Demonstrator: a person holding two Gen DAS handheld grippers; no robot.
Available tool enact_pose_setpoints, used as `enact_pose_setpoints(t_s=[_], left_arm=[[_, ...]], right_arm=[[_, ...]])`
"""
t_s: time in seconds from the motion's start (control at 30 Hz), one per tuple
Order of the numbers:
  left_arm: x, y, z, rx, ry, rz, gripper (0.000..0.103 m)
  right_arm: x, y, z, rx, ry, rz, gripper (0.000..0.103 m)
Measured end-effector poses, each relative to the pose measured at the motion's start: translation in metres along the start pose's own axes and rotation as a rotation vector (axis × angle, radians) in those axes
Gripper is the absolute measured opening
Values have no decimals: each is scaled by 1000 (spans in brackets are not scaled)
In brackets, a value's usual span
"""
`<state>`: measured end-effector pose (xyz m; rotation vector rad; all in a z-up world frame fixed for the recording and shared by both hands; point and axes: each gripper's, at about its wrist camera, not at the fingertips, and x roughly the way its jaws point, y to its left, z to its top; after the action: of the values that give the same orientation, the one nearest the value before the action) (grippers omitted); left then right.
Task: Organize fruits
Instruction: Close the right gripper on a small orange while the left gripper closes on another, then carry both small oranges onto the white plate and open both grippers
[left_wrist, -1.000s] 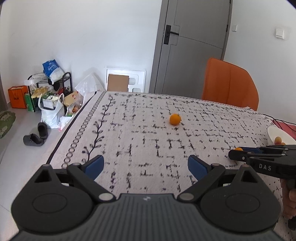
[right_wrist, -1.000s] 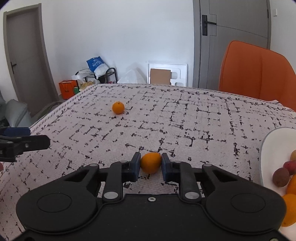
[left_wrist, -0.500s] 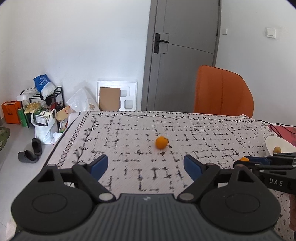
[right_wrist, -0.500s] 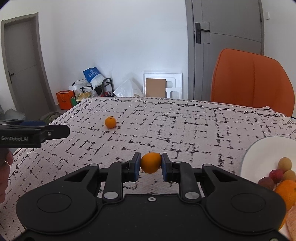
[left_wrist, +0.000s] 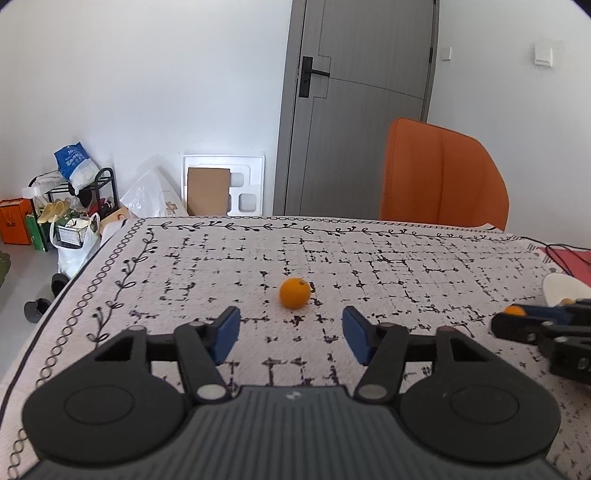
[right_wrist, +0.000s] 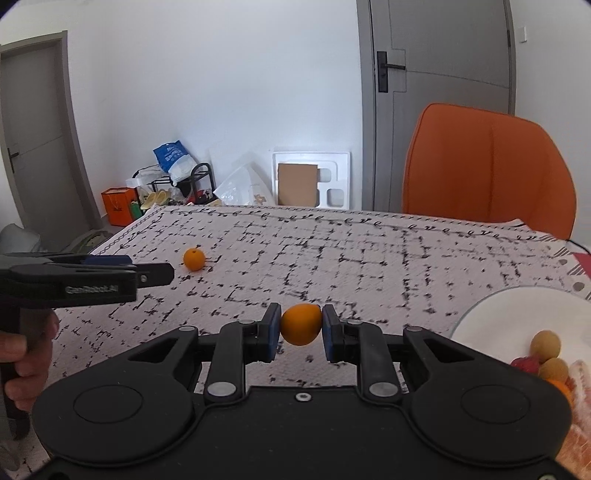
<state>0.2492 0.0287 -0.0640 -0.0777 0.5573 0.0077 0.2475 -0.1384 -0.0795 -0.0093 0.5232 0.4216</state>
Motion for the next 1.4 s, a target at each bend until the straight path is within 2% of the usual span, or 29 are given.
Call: enact_pose_setpoints(t_s=[0.33,0.47,0.53,0.63,0.67,0.97,1.4], left_arm=[[38,-8,4,-2,58,8,47],[45,-8,9,-4,57,20,45],[49,-7,12,-10,62,30,40],[51,-7,13,-10,64,42,24],[51,-6,14,-15,67,43,22],[24,-8,19,-17,52,10,22],[-28,-35,10,-1,19,-46,22]], right_arm=[[-8,-16,-1,17,-12,-53,22],[-9,-19,-4,35,-12,-60,22],[-12,-19,-5,37,-12,-59,22],[-15,-16,-6,34,-17,-56,22],[-15,-15,-6,31,-20,-56,22],[-27,-16,-7,55,-43,-58,22],[-56,-24,-14,101,-82,-64,22]])
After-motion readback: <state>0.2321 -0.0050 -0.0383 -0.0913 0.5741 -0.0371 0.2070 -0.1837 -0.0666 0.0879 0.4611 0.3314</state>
